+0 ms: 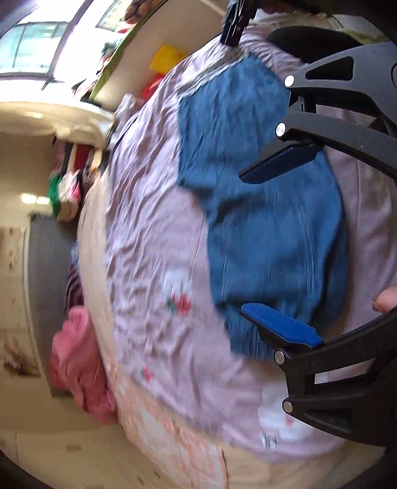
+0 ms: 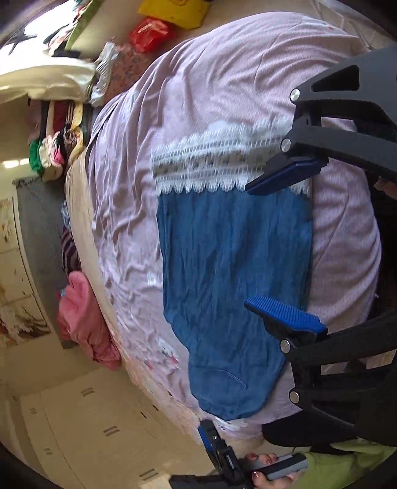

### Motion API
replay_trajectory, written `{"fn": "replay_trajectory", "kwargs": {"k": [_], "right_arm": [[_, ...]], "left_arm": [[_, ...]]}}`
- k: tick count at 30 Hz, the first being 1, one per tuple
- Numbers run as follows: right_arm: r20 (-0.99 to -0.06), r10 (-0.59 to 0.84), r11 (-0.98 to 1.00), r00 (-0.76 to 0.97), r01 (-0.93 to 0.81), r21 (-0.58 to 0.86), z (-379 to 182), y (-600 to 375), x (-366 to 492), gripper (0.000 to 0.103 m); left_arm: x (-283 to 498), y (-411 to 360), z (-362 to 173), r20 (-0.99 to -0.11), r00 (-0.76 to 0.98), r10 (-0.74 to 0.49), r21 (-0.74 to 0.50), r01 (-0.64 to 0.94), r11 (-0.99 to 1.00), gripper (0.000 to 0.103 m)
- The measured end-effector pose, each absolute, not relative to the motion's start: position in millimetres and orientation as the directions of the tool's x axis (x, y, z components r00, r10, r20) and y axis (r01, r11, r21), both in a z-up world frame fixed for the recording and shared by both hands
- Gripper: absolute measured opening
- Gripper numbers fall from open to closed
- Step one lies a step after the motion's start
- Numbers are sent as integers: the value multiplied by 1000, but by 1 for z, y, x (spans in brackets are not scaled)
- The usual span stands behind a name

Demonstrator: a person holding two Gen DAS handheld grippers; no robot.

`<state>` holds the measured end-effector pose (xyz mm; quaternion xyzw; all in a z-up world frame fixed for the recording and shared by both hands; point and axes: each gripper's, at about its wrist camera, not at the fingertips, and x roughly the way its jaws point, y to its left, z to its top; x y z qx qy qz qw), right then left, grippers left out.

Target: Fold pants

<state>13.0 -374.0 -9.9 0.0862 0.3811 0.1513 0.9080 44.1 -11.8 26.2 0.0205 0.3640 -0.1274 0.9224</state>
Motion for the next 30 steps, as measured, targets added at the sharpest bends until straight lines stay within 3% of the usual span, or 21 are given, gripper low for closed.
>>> {"fn": "replay_trajectory", "kwargs": {"k": [5, 8, 13, 17, 23, 27, 30], "right_arm": [[-685, 357, 934, 636, -251, 254, -19, -347, 26, 69], [-717, 346, 938, 605, -235, 255, -32, -344, 35, 69], [-771, 309, 951, 557, -151, 271, -56, -354, 41, 71], [-766, 324, 943, 556, -125, 309, -65, -361, 40, 71], [-751, 320, 943, 577, -119, 310, -55, -363, 31, 76], [-719, 317, 940, 619, -101, 327, -37, -377, 18, 80], [-704, 299, 942, 644, -81, 326, -26, -388, 8, 85]], "left_arm": [[55, -57, -7, -710, 627, -320, -81, 379, 922, 76], [67, -71, -35, -757, 611, -232, 25, 382, 924, 76], [82, -45, -65, -801, 559, -217, -20, 337, 941, 76], [86, -34, -68, -800, 543, -256, -81, 325, 942, 76], [82, -36, -64, -796, 553, -245, -69, 320, 945, 76], [72, -34, -39, -787, 566, -246, -64, 322, 944, 93], [64, -37, -21, -772, 585, -250, -53, 333, 942, 93]]}}
